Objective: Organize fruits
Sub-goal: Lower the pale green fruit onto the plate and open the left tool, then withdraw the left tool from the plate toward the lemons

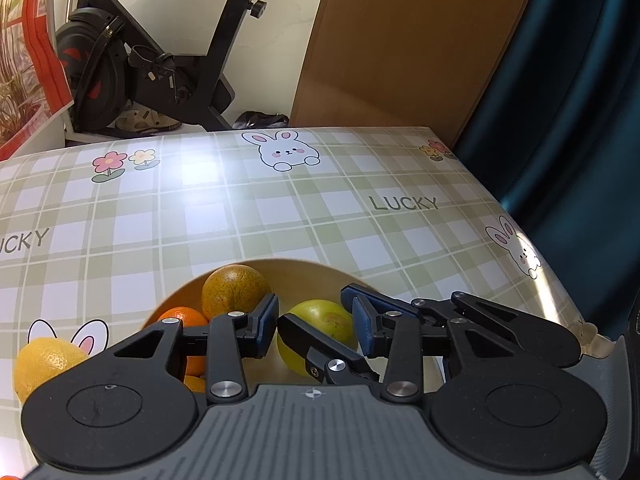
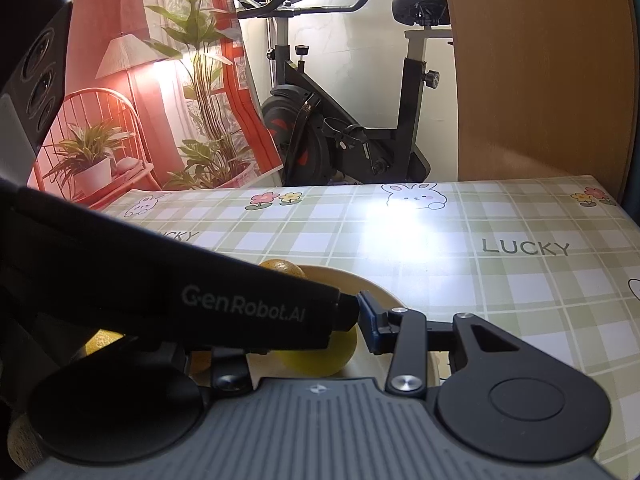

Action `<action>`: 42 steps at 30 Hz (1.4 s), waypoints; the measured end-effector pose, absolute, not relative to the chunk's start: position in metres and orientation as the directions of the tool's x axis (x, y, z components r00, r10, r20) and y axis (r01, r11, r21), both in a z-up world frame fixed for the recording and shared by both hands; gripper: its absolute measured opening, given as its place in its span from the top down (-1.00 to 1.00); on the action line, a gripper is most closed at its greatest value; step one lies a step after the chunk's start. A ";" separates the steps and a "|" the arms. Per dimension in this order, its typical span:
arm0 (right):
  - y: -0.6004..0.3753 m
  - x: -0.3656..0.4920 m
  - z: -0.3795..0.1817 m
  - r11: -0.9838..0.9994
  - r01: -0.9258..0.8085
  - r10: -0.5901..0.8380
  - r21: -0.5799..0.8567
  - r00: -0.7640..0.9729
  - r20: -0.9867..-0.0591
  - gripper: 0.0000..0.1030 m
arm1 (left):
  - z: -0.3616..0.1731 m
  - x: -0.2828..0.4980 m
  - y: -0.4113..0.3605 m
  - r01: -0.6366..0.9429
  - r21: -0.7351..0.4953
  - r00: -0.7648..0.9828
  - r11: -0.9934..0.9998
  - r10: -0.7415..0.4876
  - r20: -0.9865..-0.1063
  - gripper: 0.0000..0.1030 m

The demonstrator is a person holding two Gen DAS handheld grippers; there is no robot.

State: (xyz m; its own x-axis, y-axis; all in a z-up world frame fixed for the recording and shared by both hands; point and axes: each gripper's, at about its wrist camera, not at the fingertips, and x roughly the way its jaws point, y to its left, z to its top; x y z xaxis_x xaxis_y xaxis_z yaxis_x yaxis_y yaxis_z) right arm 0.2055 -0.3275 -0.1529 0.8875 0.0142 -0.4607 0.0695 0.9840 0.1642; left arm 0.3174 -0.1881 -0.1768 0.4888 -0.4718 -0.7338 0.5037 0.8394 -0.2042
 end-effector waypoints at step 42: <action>-0.230 0.166 -0.117 0.993 -0.095 0.119 0.076 0.889 -0.442 0.00 | -0.094 0.251 0.000 0.463 -0.082 0.674 0.882 -0.411 -0.614 0.17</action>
